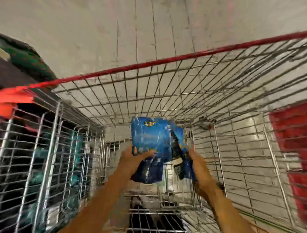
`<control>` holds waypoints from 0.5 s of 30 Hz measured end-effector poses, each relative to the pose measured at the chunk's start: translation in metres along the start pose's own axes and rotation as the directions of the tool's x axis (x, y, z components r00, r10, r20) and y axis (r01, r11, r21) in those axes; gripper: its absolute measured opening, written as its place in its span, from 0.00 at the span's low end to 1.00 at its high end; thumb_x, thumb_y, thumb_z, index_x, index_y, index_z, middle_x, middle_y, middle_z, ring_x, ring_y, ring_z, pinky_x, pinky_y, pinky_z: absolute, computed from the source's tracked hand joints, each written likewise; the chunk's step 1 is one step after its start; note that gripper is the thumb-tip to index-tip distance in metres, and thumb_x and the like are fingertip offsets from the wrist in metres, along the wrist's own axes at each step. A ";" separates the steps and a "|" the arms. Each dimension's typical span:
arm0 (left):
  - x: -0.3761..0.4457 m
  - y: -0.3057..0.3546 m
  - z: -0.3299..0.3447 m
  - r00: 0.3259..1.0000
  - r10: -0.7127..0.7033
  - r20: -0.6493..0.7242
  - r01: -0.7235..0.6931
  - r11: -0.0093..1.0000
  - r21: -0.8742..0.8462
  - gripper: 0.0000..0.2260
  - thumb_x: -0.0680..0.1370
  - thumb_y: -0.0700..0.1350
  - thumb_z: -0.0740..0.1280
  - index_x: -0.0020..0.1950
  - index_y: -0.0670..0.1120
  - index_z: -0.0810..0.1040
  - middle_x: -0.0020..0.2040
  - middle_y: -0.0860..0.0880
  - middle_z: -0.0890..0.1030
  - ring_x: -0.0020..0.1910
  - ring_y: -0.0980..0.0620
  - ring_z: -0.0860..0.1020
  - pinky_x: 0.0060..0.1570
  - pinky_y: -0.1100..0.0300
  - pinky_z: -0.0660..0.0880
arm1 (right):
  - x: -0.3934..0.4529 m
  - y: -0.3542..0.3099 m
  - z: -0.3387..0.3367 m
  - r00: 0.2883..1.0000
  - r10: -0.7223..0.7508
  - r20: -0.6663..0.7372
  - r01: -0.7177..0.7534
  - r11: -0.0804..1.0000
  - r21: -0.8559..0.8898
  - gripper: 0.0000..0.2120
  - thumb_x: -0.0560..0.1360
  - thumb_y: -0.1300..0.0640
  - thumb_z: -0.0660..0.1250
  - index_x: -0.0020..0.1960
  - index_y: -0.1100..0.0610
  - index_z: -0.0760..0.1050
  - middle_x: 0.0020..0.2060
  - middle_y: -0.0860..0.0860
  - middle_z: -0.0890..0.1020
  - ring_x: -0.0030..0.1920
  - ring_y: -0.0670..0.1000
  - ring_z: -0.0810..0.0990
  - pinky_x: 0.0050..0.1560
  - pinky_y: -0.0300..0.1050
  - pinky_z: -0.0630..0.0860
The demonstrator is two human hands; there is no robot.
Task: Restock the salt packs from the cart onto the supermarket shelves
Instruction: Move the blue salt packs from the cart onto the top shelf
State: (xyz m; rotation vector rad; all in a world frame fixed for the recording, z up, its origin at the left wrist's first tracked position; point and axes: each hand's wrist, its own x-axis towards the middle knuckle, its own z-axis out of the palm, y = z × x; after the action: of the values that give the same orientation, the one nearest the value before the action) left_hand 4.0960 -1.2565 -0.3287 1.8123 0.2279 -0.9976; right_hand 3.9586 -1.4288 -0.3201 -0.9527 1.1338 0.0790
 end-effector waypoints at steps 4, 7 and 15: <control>-0.075 0.054 -0.043 0.988 0.073 -0.133 -0.088 0.989 -0.116 0.10 0.67 0.48 0.79 0.45 0.49 0.82 0.32 0.58 0.84 0.35 0.59 0.83 0.30 0.66 0.76 | -0.084 -0.039 0.018 0.987 -0.081 0.137 0.066 0.991 0.113 0.09 0.69 0.51 0.72 0.48 0.50 0.85 0.40 0.52 0.87 0.36 0.50 0.86 0.31 0.43 0.81; -0.139 0.085 -0.074 0.977 0.104 -0.187 -0.142 0.969 -0.203 0.17 0.65 0.52 0.79 0.50 0.48 0.83 0.39 0.55 0.86 0.42 0.53 0.85 0.41 0.58 0.79 | -0.137 -0.066 0.033 0.970 -0.137 0.199 0.111 0.985 0.135 0.15 0.66 0.59 0.72 0.53 0.54 0.84 0.49 0.58 0.86 0.48 0.58 0.85 0.50 0.56 0.83; -0.308 0.117 -0.151 0.832 0.302 -0.465 -0.474 0.822 -0.314 0.22 0.61 0.55 0.79 0.52 0.48 0.85 0.47 0.46 0.87 0.44 0.49 0.86 0.37 0.59 0.80 | -0.237 -0.116 0.085 0.839 -0.327 0.436 0.370 0.929 -0.016 0.33 0.56 0.58 0.79 0.61 0.60 0.77 0.51 0.60 0.86 0.49 0.59 0.86 0.52 0.57 0.82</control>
State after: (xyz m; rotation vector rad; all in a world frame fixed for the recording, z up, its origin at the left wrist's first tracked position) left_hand 4.0442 -1.0998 -0.0060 1.5511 0.2722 -0.2428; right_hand 3.9692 -1.3494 -0.0547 -1.1530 0.5417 0.0439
